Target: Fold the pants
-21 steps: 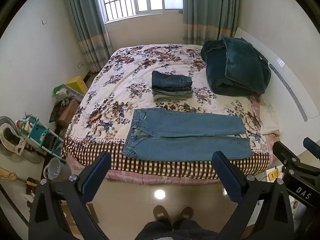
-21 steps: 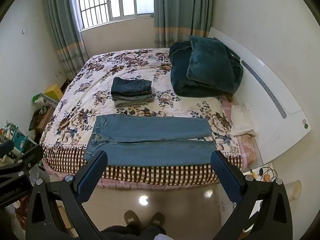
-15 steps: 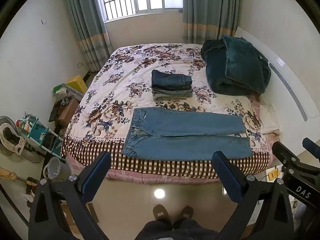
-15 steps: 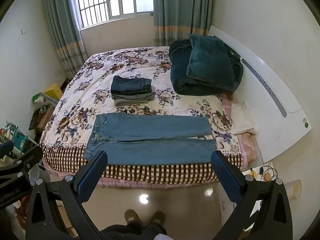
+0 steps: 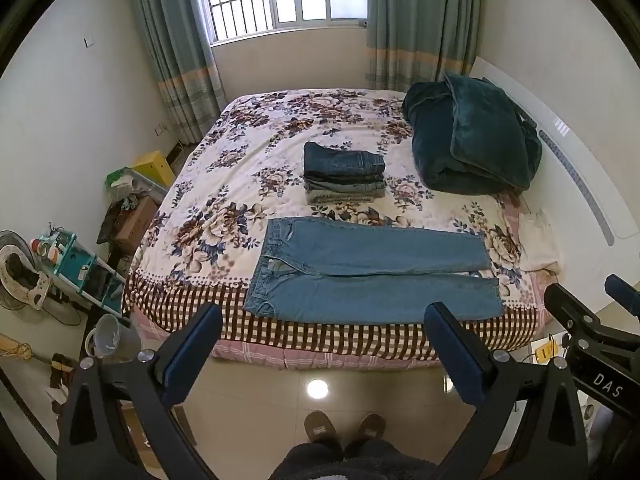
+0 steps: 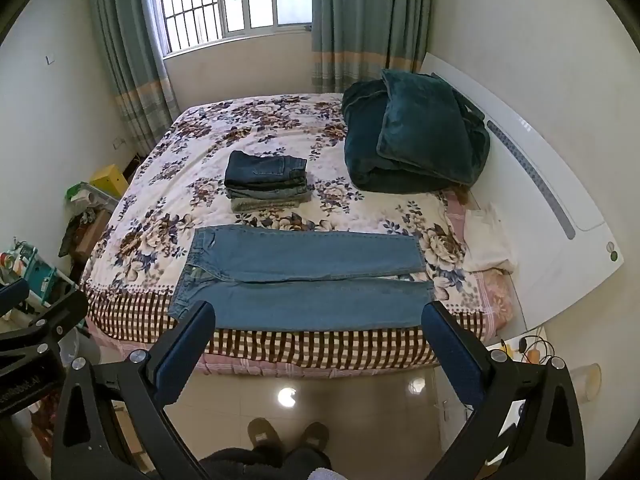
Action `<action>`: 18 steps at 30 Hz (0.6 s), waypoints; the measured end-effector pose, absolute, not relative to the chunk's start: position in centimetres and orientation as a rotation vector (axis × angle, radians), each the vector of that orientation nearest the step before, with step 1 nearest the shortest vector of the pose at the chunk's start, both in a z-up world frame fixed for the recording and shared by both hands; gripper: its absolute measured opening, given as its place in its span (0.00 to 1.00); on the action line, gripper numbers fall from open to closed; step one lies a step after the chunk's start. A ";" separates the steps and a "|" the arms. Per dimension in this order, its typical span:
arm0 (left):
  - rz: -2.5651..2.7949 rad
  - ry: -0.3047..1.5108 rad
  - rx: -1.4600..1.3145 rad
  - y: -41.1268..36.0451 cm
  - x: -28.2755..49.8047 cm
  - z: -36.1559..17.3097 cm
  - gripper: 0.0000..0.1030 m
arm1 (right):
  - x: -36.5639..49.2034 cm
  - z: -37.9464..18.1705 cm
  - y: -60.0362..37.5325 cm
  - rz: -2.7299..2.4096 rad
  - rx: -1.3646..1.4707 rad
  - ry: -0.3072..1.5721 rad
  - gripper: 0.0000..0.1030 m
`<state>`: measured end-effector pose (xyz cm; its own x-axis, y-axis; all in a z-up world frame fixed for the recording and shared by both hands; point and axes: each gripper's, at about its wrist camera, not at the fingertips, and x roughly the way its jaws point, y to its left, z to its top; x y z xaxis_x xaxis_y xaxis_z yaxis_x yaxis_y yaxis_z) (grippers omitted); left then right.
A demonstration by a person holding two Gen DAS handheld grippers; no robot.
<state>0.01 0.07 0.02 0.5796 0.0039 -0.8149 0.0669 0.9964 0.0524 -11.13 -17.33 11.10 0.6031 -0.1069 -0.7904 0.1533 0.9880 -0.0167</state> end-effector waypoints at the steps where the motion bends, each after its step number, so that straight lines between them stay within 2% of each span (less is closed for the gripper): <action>1: -0.038 0.952 0.080 0.1 0.0 0.0 1.00 | -11.1 11.2 -17.3 -0.150 0.055 0.911 1.00; 18: -0.039 0.947 0.078 0.1 -0.1 0.2 1.00 | -10.7 11.1 -17.1 -0.150 0.051 0.915 1.00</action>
<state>-0.06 0.05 0.15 0.5837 0.0005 -0.8120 0.0676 0.9965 0.0492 -10.73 -17.12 11.15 0.5999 -0.1076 -0.7928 0.1513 0.9883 -0.0197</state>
